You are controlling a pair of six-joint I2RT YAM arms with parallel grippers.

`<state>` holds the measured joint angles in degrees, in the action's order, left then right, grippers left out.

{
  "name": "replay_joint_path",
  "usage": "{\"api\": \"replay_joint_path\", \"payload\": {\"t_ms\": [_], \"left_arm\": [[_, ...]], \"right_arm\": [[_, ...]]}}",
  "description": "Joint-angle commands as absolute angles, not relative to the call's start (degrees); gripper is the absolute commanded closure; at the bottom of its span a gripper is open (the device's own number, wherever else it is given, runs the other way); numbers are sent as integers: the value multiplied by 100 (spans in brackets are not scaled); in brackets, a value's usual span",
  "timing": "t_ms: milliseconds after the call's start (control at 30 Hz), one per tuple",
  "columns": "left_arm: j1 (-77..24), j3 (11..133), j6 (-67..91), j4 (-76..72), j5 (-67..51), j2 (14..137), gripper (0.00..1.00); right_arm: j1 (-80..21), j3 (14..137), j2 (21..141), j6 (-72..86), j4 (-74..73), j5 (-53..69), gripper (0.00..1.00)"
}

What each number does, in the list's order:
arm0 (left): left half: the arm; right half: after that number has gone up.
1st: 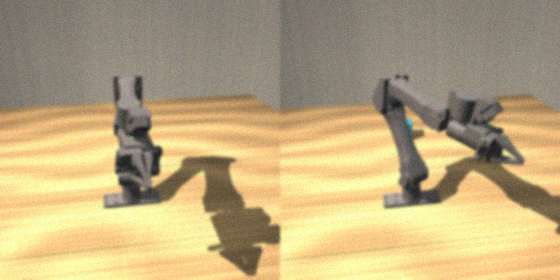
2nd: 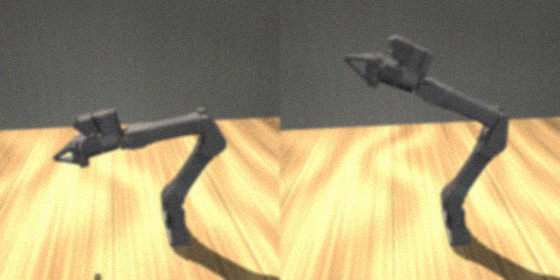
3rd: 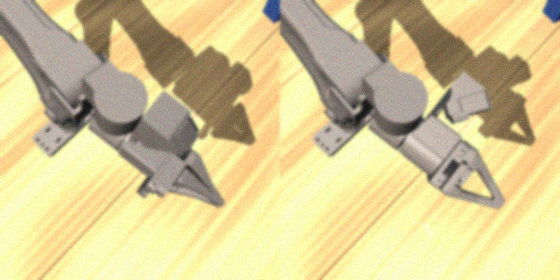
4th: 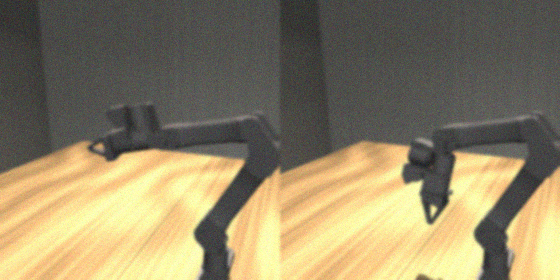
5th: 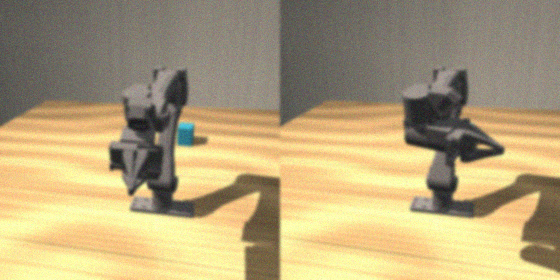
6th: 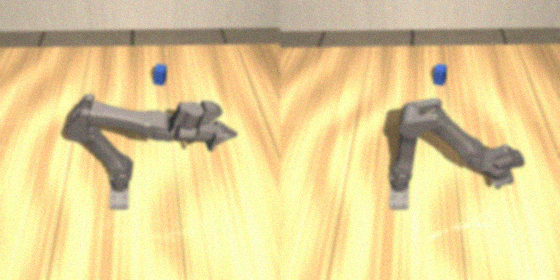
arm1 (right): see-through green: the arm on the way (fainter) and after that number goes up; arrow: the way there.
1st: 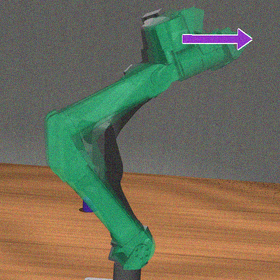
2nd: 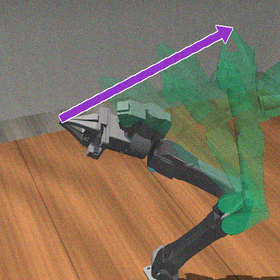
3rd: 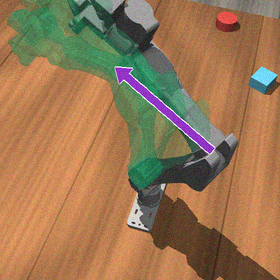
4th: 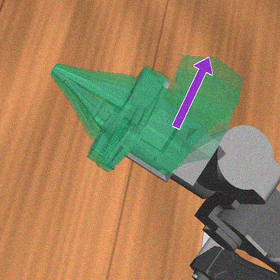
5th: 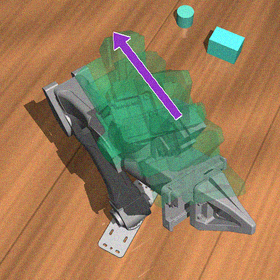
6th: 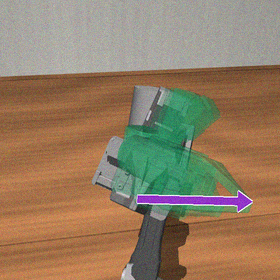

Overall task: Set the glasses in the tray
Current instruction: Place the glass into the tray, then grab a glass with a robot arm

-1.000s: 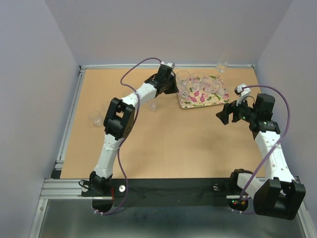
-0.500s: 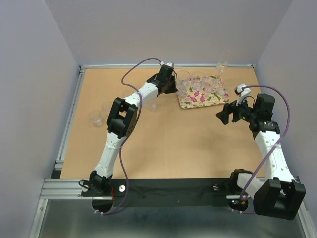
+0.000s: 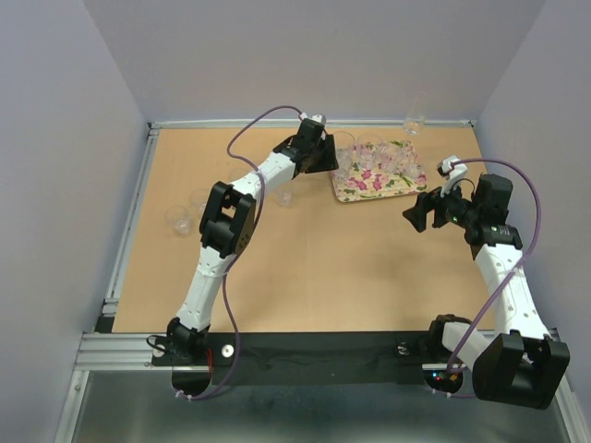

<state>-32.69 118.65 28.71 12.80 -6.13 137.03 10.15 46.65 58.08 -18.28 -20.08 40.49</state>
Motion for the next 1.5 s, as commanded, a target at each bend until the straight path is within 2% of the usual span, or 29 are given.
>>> {"api": "replay_joint_path", "payload": {"t_ms": [0, 267, 500, 767, 1033, 1333, 1467], "left_arm": [[-3305, 12147, 2786, 1064, -791, 13386, 34], [-3296, 12006, 2672, 932, -975, 12991, 29], [-3278, 11269, 2180, 765, -1037, 11919, 20], [-2971, 9468, 1592, 563, -1143, 10329, 15], [-2435, 7516, 1319, 325, -993, 8044, 11], [-2101, 5908, 791, 413, -422, 5908, 4], [-2101, 5424, 563, 352, -281, 5335, 4]], "right_arm": [[1055, 4720, 5713, -1863, -1732, 4043, 11], [1055, 4720, 5713, -1898, -1740, 3973, 11], [1055, 4702, 5695, -1942, -1740, 3920, 11], [1055, 4684, 5695, -2074, -1749, 3814, 11], [1055, 4562, 5695, -2381, -1749, 4104, 11], [1055, 4535, 5924, -2777, -1819, 5237, 11], [1037, 4772, 6143, -2689, -1907, 5713, 6]]}}
